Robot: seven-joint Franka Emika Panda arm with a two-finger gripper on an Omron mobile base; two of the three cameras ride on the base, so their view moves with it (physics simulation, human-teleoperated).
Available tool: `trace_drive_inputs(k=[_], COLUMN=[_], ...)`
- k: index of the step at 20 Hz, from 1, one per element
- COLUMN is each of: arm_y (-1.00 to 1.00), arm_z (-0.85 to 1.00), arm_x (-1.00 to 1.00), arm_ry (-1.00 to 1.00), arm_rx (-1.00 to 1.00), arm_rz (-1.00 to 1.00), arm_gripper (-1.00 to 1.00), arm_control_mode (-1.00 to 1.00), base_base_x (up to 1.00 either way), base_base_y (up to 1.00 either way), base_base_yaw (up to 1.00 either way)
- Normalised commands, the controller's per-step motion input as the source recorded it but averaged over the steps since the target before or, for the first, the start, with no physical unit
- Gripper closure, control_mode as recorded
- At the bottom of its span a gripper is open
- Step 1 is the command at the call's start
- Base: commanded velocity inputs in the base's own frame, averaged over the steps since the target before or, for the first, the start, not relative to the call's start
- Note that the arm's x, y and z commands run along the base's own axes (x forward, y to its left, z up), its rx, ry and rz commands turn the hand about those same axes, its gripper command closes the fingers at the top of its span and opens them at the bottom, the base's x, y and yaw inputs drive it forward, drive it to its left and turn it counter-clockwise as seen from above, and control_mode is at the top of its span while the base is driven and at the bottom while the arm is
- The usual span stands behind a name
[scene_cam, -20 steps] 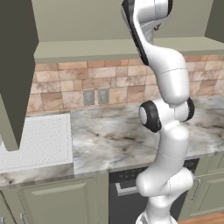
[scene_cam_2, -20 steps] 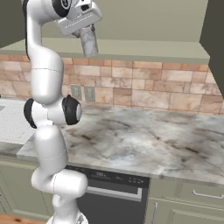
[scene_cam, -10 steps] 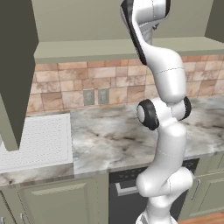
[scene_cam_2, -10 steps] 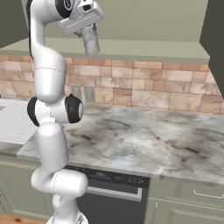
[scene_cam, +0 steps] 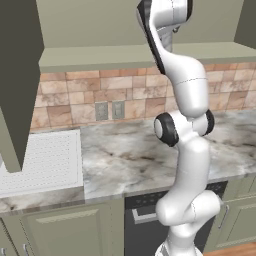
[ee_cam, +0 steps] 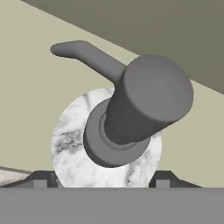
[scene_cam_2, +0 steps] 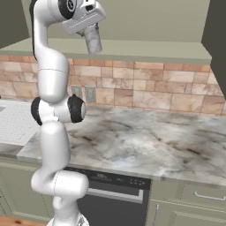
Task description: Pick up the dish brush and soap dispenser from the sink, and place them back in the cabinet, and close the cabinet doors.
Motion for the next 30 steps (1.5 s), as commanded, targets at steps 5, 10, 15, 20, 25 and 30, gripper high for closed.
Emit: trace_drive_inputs(k=[5,10,15,20,25,30], arm_y=[0.00,0.00,0.00,0.00,0.00,0.00], arm_z=[0.00,0.00,0.00,0.00,0.00,0.00], arm_x=[0.22,0.22,0.21,0.24,0.23,0.15], arm_ry=[0.01,0.01,0.01,0.00,0.01,0.04], arm_rx=[0.00,0.00,0.00,0.00,0.00,0.00], arm_rz=[0.00,0.00,0.00,0.00,0.00,0.00], arm_gripper=[1.00,1.00,1.00,1.00,1.00,1.00], arm_control_mode=[-1.00,-1.00,-1.00,-1.00,-1.00,-1.00], base_base_x=[0.00,0.00,0.00,0.00,0.00,0.00], base_base_y=[0.00,0.00,0.00,0.00,0.00,0.00], base_base_yaw=[0.00,0.00,0.00,0.00,0.00,0.00])
